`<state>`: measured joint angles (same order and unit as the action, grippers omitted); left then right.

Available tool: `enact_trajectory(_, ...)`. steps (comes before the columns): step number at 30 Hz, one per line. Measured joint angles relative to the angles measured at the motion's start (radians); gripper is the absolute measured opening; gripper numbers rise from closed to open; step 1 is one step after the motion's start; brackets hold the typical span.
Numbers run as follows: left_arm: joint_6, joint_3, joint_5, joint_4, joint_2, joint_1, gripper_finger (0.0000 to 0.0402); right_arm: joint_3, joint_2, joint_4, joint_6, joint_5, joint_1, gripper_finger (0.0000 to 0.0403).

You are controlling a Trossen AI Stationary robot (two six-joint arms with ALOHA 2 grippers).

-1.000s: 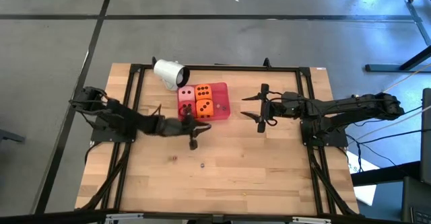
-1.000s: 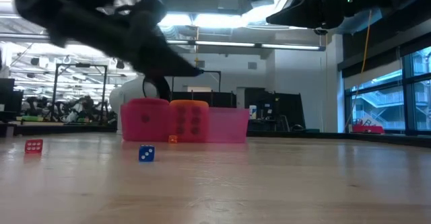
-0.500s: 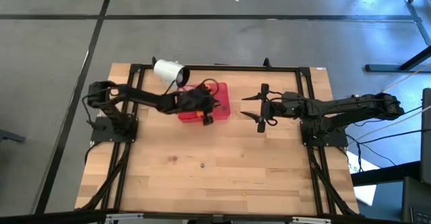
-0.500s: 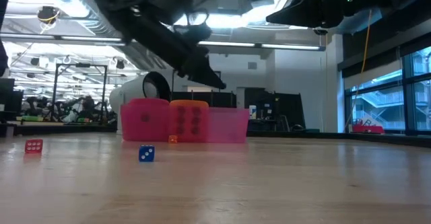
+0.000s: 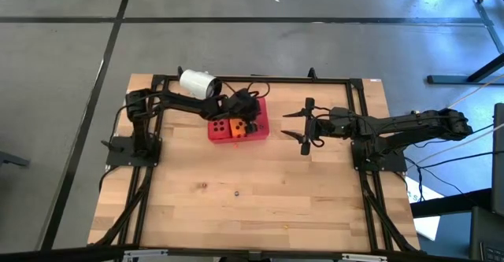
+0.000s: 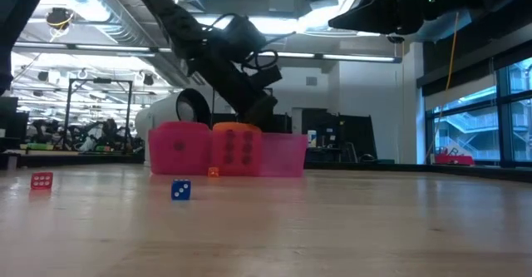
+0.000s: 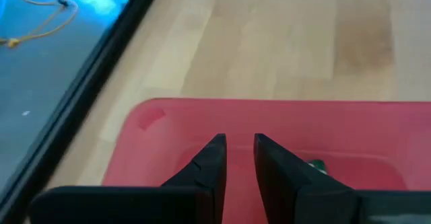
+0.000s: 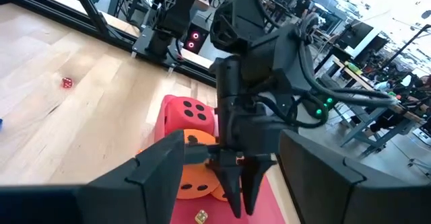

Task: Pick & Place Dice
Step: Put the small orange dice into the red bin

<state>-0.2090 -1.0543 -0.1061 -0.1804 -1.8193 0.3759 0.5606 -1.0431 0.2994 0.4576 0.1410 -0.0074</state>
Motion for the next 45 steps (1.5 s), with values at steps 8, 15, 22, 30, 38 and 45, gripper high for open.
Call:
enact_trajectory(8,-0.038,-0.029,-0.04,0.014,0.024,-0.024,0.0072,0.0,0.0,0.0,0.0,0.0,0.0,0.0242)
enact_trajectory(15,-0.024,-0.029,-0.04,0.095,0.109,-0.086,0.0072,0.0,0.0,-0.011,0.0,0.0,0.0,0.0242)
enact_trajectory(22,0.031,-0.029,-0.06,0.245,0.25,-0.191,0.0072,0.0,0.0,-0.014,-0.001,0.0,0.0,0.0242)
enact_trajectory(30,0.306,-0.028,-0.059,0.436,0.319,-0.332,0.0072,0.0,0.0,-0.019,-0.004,-0.001,0.0,0.0242)
enact_trajectory(38,0.565,-0.028,-0.278,0.587,0.275,-0.514,0.0072,0.0,0.0,-0.023,-0.004,-0.002,0.0,0.0242)
enact_trajectory(45,1.035,-0.028,-0.641,0.723,0.188,-0.651,0.0072,0.0,0.0,-0.023,-0.004,-0.002,0.0,0.0242)
